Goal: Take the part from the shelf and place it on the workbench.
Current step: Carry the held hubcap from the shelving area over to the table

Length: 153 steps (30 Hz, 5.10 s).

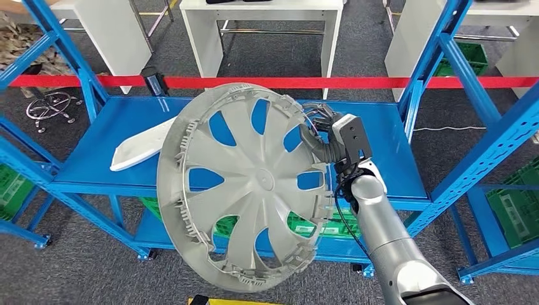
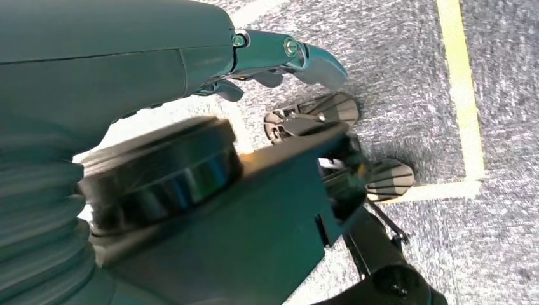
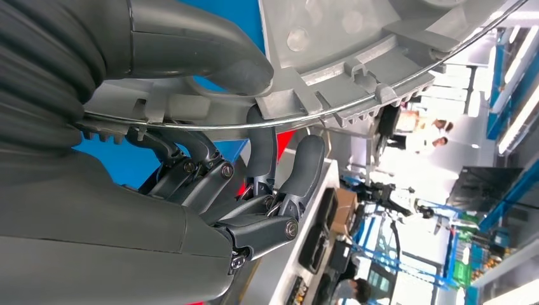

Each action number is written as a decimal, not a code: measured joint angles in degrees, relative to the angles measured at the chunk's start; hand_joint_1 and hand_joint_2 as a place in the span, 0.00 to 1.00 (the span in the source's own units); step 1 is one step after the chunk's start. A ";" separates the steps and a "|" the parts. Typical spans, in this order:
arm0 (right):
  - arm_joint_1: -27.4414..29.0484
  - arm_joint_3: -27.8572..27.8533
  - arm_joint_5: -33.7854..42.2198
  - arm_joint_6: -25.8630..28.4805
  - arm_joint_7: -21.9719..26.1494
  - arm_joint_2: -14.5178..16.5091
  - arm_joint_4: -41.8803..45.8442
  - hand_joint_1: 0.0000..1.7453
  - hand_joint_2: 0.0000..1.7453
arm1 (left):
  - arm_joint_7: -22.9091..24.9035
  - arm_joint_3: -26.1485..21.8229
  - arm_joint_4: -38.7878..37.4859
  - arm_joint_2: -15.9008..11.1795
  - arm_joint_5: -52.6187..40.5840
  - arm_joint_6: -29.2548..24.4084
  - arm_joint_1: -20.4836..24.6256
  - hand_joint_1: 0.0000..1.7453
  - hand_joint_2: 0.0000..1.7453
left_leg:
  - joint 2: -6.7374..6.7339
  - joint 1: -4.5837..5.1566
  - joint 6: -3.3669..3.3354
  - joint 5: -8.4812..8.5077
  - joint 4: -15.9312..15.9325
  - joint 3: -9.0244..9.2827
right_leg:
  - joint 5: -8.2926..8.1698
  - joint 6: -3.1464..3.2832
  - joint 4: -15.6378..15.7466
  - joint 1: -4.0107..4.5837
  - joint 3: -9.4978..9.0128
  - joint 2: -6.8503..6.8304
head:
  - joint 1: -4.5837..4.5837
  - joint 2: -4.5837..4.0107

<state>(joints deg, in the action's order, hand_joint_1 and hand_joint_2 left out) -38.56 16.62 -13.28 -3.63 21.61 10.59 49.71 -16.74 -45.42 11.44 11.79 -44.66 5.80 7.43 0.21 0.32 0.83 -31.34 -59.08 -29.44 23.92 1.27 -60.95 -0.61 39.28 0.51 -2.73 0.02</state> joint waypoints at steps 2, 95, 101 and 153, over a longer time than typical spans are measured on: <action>0.45 0.01 0.10 0.05 0.00 -0.09 0.21 1.00 1.00 | -0.09 0.00 -0.02 -0.05 -0.26 -0.03 -0.04 0.00 1.00 | -0.05 0.07 -0.40 1.01 0.67 -0.21 | -0.75 -0.72 0.45 -0.13 0.02 -0.08 | -0.09 0.00; 9.07 4.42 4.19 0.50 -0.90 -1.70 10.55 1.00 1.00 | 0.13 -0.91 0.21 -0.68 -0.68 1.00 1.97 0.00 1.00 | -0.04 -0.92 -0.23 2.93 1.65 -1.49 | 0.85 -2.16 2.10 -0.17 -2.07 -0.97 | 0.22 0.00; 10.28 4.21 3.38 0.74 -0.95 -2.26 11.38 1.00 1.00 | 1.04 -0.88 0.22 -0.63 -1.34 1.02 2.07 0.00 1.00 | -0.32 -0.54 -2.06 6.22 1.27 -5.82 | 10.64 -2.58 -14.37 -0.15 1.42 -0.71 | 0.73 0.00; 11.15 3.89 0.79 -0.68 -4.07 -0.54 20.48 1.00 1.00 | 1.00 -1.42 0.61 -1.24 0.43 1.19 3.17 0.00 1.00 | -0.24 -0.26 0.25 0.22 1.46 1.78 | -1.09 -0.40 2.73 0.78 -1.42 -1.21 | 0.11 0.00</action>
<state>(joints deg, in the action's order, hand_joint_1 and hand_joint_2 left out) -27.40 20.51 -12.50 -4.32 17.54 10.06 70.19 -15.75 -46.84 12.05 10.55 -44.23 6.99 10.59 -0.04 0.06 1.07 -31.11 -57.62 -27.65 22.83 0.87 -58.21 0.17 37.87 -0.70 -2.62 0.02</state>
